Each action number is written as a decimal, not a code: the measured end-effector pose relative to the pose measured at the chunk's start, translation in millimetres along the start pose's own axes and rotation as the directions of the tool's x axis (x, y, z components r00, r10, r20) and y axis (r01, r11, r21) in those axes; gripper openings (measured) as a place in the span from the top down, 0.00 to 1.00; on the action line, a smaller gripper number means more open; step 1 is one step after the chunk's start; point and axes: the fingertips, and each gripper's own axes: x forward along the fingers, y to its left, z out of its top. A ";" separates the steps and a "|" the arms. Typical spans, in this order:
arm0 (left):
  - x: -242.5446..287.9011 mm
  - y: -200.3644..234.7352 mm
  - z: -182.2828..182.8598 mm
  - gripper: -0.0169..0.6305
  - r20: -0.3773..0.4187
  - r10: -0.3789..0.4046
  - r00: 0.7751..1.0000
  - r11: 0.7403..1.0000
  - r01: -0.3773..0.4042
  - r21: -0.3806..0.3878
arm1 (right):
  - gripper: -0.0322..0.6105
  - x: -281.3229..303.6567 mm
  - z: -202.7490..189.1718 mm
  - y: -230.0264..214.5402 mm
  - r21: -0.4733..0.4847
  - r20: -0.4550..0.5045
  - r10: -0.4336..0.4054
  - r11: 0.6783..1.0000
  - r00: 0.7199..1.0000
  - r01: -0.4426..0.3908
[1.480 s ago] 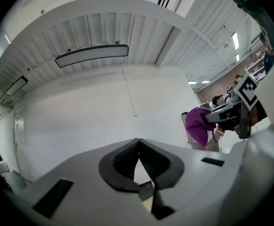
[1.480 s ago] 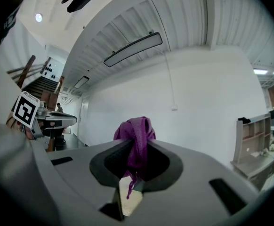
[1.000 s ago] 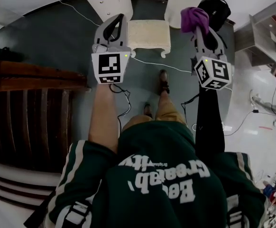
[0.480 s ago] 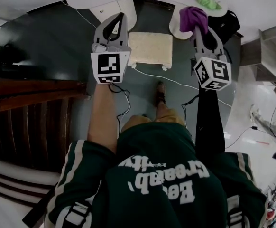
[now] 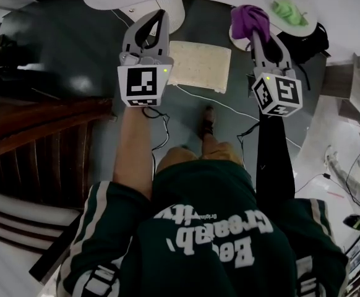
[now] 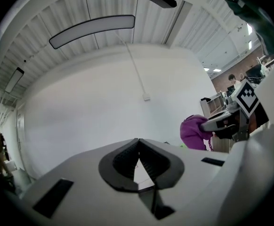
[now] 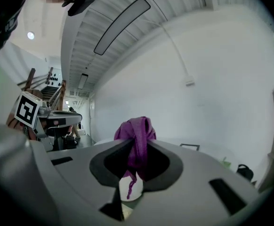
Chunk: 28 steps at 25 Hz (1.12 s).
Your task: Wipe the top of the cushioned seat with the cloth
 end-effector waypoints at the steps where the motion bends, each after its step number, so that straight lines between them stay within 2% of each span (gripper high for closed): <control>1: 6.3 0.8 -3.9 0.95 -0.005 0.003 1.000 1.000 -0.003 -0.001 | 0.85 7.4 -4.4 -1.3 0.003 -0.009 0.011 1.000 1.000 -0.011; 8: 34.2 9.4 -31.5 0.95 -0.036 0.030 0.999 0.999 -0.029 0.021 | 0.85 45.4 -29.4 -2.2 0.033 -0.034 0.074 0.997 0.997 -0.073; 17: 41.1 16.0 -64.5 0.95 -0.077 0.060 0.995 0.998 -0.059 0.016 | 0.85 66.1 -54.5 8.8 0.065 -0.060 0.122 0.991 0.991 -0.118; 28: 58.9 2.5 -80.6 0.95 -0.044 0.042 0.998 0.999 -0.042 -0.007 | 0.85 76.0 -82.1 0.0 0.097 -0.067 0.113 0.990 0.991 -0.106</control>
